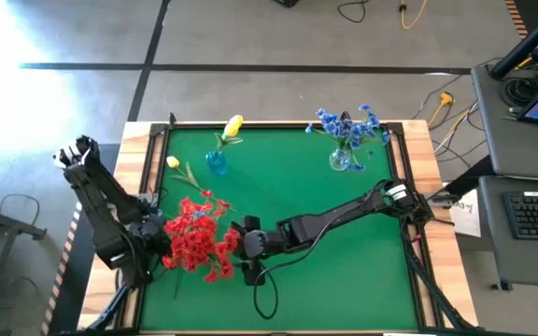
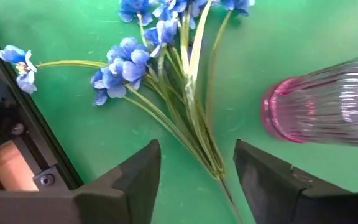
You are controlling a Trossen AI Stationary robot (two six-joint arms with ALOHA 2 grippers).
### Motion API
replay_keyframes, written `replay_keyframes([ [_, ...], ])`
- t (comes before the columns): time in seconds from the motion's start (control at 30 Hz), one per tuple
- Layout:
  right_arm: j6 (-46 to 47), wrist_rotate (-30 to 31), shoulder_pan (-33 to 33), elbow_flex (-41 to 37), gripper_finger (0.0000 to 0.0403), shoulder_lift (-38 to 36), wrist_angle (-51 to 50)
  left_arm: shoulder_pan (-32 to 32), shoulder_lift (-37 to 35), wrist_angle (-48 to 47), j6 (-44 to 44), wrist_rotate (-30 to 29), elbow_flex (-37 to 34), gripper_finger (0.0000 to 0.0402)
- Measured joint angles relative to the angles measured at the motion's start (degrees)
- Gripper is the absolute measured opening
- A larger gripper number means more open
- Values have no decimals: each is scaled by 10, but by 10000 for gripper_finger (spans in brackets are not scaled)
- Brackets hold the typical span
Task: Sort flowers into vase by color
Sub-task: Put the blue flowers into the transparent vase
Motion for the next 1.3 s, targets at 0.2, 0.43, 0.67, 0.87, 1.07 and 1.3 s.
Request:
replay_keyframes([
  [0.2, -1, 0, 0, 0, 260, 0, 0, 0, 38, 1, -7, 0, 0, 224],
  [0.43, -2, 0, 0, 0, 260, 0, 0, 0, 61, 5, -30, 0, 0, 229],
  [0.67, -2, 0, 0, 0, 260, 0, 0, 0, 86, 19, -41, 0, 0, 229],
  [0.87, 3, 0, 0, 0, 260, 0, 0, 2, 111, 47, -58, 0, 0, 229],
  [1.07, 5, -11, 2, 0, 260, 0, 0, 7, 146, 90, -62, 10, 0, 229],
  [1.3, 5, -11, 2, 0, 260, 0, 0, 8, 177, 120, -62, 17, 0, 229],
])
